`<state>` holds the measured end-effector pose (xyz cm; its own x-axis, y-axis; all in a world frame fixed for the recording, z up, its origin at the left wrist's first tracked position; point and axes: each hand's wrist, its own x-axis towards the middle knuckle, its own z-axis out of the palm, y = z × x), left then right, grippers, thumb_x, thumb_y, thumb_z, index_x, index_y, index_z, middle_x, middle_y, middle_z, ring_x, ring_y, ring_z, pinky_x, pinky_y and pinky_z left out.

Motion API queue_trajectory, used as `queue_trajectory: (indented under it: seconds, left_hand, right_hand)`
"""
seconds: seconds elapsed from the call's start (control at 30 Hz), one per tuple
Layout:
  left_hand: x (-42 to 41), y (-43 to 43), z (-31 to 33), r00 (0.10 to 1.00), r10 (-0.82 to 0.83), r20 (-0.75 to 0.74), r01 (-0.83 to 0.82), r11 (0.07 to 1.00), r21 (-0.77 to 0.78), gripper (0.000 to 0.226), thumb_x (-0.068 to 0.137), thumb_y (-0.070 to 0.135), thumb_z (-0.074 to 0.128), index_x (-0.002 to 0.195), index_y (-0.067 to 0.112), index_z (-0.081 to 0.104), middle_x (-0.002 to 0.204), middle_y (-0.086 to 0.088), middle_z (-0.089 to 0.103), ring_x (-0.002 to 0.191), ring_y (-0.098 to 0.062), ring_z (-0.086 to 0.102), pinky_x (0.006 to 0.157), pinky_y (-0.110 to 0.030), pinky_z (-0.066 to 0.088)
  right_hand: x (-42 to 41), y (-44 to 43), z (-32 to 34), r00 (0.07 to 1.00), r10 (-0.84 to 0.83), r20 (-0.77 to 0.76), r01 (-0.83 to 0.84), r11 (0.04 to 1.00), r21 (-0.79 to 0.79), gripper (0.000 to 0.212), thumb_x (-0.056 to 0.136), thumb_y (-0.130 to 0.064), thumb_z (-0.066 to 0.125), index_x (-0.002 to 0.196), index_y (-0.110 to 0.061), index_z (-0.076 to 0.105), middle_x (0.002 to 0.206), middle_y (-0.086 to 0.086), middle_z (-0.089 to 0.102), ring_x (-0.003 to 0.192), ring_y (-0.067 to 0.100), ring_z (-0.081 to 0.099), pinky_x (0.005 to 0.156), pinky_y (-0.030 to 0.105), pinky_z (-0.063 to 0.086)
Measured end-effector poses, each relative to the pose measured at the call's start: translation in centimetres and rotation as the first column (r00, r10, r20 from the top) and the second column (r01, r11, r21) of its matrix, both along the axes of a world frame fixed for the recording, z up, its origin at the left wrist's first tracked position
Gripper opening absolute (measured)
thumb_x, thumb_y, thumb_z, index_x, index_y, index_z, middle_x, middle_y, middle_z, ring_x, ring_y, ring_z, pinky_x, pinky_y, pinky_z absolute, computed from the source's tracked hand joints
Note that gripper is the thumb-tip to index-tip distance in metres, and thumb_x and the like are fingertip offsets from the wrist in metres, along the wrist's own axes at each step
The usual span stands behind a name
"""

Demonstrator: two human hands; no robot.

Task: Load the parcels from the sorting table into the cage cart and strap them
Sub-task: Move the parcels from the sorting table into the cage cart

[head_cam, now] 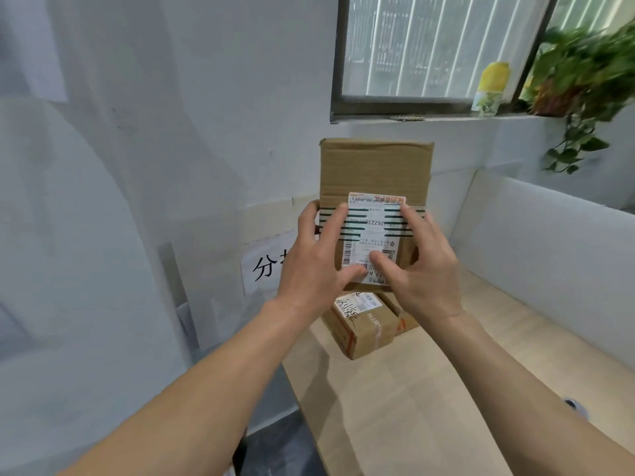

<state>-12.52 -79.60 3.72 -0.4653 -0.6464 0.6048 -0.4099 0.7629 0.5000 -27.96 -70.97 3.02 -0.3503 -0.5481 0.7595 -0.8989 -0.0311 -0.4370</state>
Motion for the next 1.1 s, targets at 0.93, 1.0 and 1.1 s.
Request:
queue_trajectory:
  seconds: [0.93,1.0,1.1]
  left_hand:
    - [11.3,19.4,6.6,0.936,0.26,-0.236,-0.328,0.886,-0.327,0.094,0.064,0.024,0.092,0.141,0.016,0.04,0.144,-0.024,0.038,0.117,-0.011,0.04,0.086,-0.025,0.042]
    - [14.1,20.4,6.1,0.926,0.29,-0.243,-0.359,0.877,-0.319,0.095,0.063,0.025,0.093,0.141,0.017,0.039,0.144,-0.024,0.038,0.117,-0.017,0.045,0.087,-0.03,0.047]
    - [20.3,22.4,5.2,0.895,0.363,-0.261,-0.432,0.851,-0.299,0.095,0.065,0.026,0.091,0.143,0.015,0.039,0.146,-0.024,0.036,0.121,-0.019,0.042,0.091,-0.038,0.049]
  right_hand:
    - [9.8,14.6,7.3,0.939,0.324,-0.116,-0.343,0.908,-0.239,0.055,0.082,-0.031,0.079,0.126,-0.008,0.054,0.14,0.017,0.053,0.122,0.026,0.057,0.096,0.019,0.045]
    - [12.4,15.1,7.1,0.922,0.368,-0.121,-0.386,0.894,-0.226,0.053,0.081,-0.029,0.08,0.123,-0.008,0.055,0.141,0.016,0.052,0.12,0.024,0.057,0.096,0.006,0.04]
    - [18.2,16.0,6.6,0.884,0.451,-0.125,-0.468,0.86,-0.204,0.053,0.079,-0.026,0.082,0.12,-0.008,0.055,0.142,0.017,0.052,0.119,0.024,0.058,0.094,-0.003,0.033]
